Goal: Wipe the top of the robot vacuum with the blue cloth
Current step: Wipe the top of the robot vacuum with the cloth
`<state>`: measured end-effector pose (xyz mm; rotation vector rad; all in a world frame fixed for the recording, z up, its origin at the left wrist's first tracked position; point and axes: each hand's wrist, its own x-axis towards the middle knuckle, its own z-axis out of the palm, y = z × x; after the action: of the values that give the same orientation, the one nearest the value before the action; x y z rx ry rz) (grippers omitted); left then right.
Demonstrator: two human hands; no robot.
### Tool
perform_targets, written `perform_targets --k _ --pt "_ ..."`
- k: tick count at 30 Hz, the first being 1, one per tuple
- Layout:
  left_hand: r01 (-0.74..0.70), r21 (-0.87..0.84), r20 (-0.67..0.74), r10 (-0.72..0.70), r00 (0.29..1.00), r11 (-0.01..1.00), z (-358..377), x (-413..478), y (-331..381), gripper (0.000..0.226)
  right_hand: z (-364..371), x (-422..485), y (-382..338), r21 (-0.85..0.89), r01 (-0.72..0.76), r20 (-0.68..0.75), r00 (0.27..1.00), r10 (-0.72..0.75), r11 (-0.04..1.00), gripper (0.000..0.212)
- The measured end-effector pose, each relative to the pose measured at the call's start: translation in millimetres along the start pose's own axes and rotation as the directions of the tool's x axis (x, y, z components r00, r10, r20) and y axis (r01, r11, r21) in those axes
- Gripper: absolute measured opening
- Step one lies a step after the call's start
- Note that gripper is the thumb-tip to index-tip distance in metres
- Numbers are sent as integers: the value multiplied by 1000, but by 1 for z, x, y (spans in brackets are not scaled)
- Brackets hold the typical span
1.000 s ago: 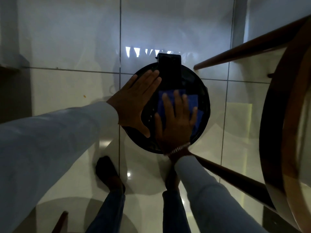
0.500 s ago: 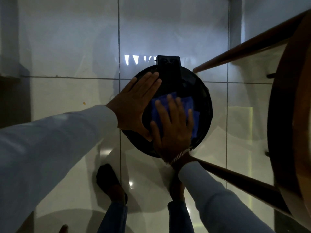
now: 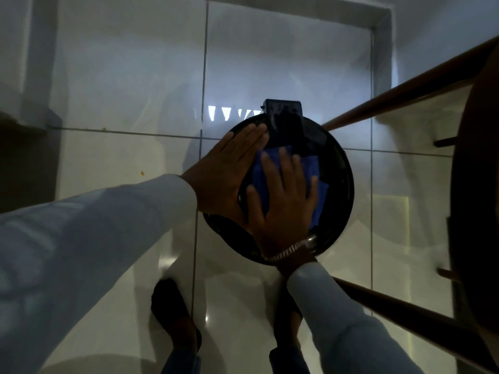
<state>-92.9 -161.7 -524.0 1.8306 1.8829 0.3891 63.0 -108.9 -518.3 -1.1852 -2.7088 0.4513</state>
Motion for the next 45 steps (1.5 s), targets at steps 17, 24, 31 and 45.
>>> perform_targets --k 17,24,31,45 --pt "146 -322 -240 -230 943 935 0 -33 93 100 -66 55 57 504 -282 106 958 265 817 38" --pt "195 231 -179 -155 971 953 41 -1 95 63 -27 61 87 345 -33 43 999 20 938 39" --pt "190 87 -373 -144 917 978 38 4 86 39 -22 61 93 362 26 22 999 -36 932 42" --pt "294 34 -418 -253 872 955 49 -21 81 58 -23 61 93 320 44 9 999 -50 946 40"
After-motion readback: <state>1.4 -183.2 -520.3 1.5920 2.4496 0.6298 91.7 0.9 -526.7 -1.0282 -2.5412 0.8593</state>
